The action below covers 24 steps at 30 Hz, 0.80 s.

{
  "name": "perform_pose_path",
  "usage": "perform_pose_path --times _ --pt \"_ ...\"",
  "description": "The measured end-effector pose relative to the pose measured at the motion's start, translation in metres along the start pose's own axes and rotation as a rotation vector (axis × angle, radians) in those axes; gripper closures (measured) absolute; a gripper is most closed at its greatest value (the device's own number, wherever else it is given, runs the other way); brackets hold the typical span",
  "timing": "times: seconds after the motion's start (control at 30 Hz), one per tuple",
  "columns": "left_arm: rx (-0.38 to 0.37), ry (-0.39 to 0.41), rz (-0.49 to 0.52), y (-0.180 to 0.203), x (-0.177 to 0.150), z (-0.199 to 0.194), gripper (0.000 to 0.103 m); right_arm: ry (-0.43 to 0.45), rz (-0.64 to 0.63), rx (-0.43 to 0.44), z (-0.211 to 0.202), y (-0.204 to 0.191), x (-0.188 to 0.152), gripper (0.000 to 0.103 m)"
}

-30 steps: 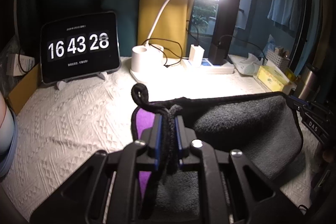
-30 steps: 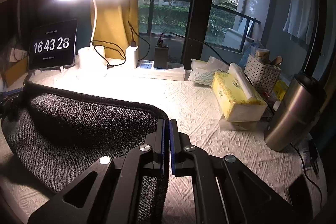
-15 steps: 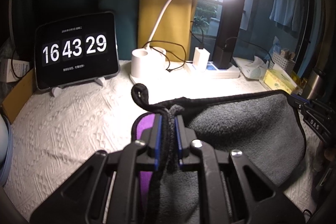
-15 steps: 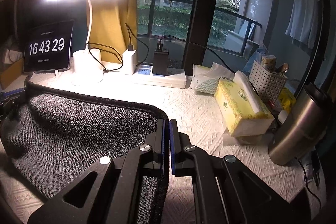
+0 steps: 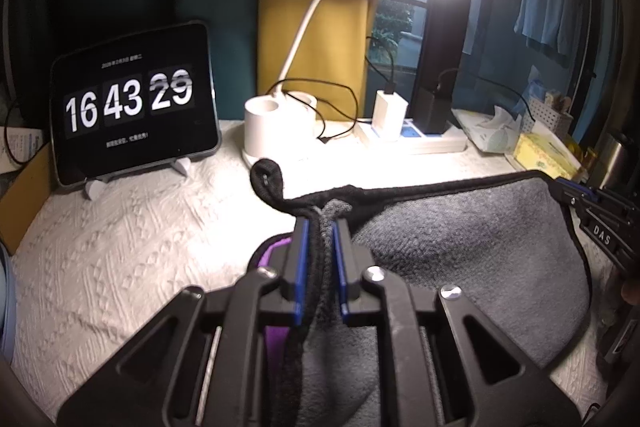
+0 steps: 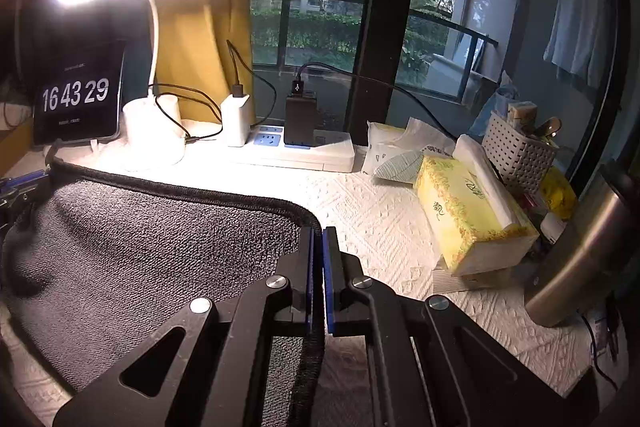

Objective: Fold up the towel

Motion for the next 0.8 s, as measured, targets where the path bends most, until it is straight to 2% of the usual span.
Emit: perform_pose_path --times 0.3,0.63,0.8 --pt "0.006 -0.036 -0.002 -0.007 -0.001 0.020 0.090 -0.026 -0.007 -0.001 0.020 -0.005 -0.004 0.098" --pt "0.027 -0.135 -0.034 -0.020 -0.012 0.049 0.087 -0.095 -0.054 -0.002 0.047 -0.016 -0.015 0.098" --pt "0.028 -0.182 -0.085 -0.029 -0.013 0.057 0.085 -0.142 -0.071 0.008 0.056 -0.018 -0.017 0.098"
Point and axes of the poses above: each gripper's, at about its wrist camera, not at the fingertips, and z roughly the way its jaws point, y to its right, x to its top, the point moved 4 cm from there along z, roughly the way its jaws point, and after that the axes turned 14 degrees about -x, right-handed, at the moved point
